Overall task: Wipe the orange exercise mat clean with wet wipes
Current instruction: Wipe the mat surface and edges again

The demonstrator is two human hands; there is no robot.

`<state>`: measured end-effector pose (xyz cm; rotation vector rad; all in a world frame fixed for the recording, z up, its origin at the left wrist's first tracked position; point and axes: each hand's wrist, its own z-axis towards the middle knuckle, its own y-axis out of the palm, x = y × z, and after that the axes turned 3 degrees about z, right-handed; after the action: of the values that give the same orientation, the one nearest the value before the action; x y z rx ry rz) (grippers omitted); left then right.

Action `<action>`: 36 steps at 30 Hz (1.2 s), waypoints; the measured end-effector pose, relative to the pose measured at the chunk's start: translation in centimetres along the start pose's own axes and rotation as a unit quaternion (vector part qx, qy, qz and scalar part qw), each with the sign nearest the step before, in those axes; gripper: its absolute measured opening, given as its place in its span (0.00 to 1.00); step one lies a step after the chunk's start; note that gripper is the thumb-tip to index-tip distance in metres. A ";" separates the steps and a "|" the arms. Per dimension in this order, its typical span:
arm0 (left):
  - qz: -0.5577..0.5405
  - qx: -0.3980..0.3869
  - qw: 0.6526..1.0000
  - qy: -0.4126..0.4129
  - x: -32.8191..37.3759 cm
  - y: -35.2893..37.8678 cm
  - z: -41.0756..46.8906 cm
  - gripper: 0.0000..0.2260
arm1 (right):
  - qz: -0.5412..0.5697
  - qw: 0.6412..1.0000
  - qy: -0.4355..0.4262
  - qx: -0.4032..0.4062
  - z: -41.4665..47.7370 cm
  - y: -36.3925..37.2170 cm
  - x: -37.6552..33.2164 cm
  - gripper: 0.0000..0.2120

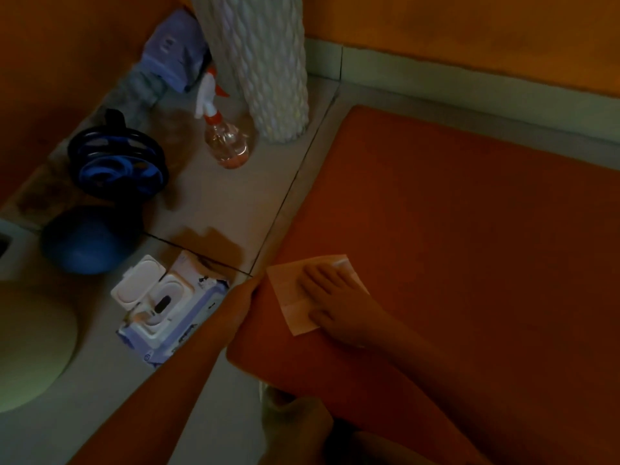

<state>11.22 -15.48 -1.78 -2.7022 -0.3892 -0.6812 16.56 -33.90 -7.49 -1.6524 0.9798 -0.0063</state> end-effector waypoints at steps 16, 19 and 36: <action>-0.016 -0.024 0.995 -0.093 1.5 -0.4 2.1 0.16 | 0.057 0.992 -0.115 0.014 -0.2 1.0 1.2 0.28; -0.005 -0.021 0.998 -0.057 0.9 -0.4 0.7 0.13 | 0.045 0.988 -0.146 0.007 -3.3 1.2 1.6 0.28; -0.086 -0.043 0.995 0.003 -4.9 -2.2 0.0 0.21 | -0.025 0.976 -0.206 0.065 -5.0 4.0 -2.2 0.25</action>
<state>6.27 -14.34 -3.71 -2.7704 -0.6103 -0.7691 10.40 -36.62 -7.96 -1.4792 0.6078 0.2261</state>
